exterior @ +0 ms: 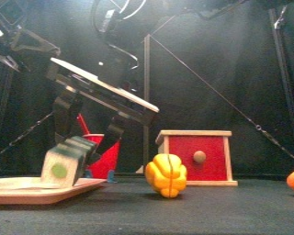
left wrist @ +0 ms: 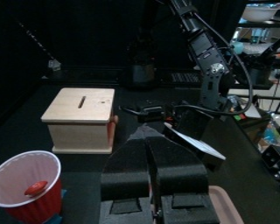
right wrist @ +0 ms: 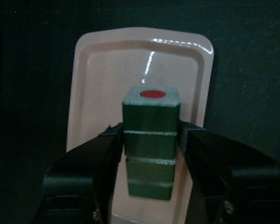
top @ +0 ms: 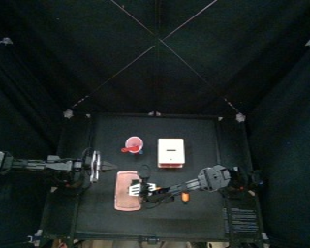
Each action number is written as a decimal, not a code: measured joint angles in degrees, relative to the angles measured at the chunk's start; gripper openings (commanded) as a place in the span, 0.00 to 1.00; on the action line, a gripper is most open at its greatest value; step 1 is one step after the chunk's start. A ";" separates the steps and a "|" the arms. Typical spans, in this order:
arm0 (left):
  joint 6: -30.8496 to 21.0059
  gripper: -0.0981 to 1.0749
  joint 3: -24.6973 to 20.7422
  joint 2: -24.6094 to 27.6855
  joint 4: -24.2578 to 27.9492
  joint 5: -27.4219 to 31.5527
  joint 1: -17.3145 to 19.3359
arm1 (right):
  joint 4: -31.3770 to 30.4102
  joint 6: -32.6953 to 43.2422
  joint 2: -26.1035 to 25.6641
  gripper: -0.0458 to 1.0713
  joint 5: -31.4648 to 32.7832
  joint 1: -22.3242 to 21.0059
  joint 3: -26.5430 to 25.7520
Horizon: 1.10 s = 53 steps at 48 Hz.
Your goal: Place sushi roll on plate
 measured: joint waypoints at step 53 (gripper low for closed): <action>-0.09 0.08 0.00 0.00 0.00 0.44 0.26 | 5.89 -1.23 3.08 0.83 -1.49 0.09 -4.92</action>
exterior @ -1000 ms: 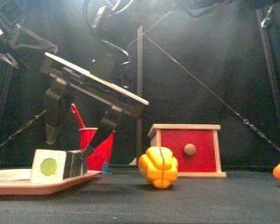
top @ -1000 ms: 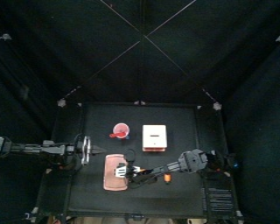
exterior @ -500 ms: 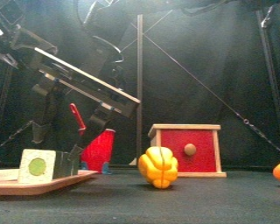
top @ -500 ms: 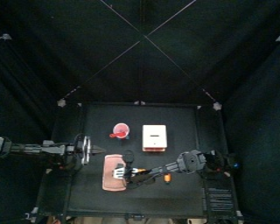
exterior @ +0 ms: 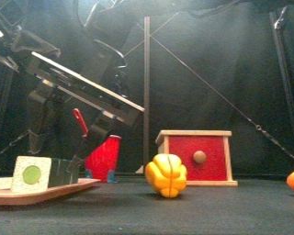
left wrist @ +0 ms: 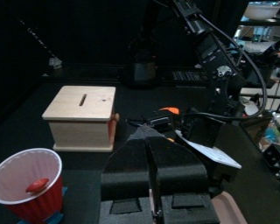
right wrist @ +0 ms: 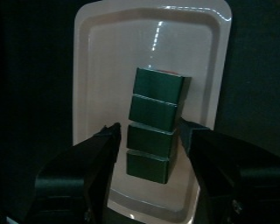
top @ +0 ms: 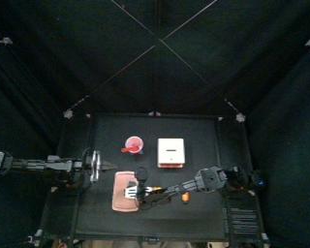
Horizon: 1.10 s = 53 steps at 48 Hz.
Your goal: Place sushi roll on plate
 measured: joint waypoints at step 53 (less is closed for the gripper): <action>0.00 0.08 0.00 0.00 -0.09 0.00 1.32 | -10.46 -0.18 -14.50 0.83 3.43 0.18 11.25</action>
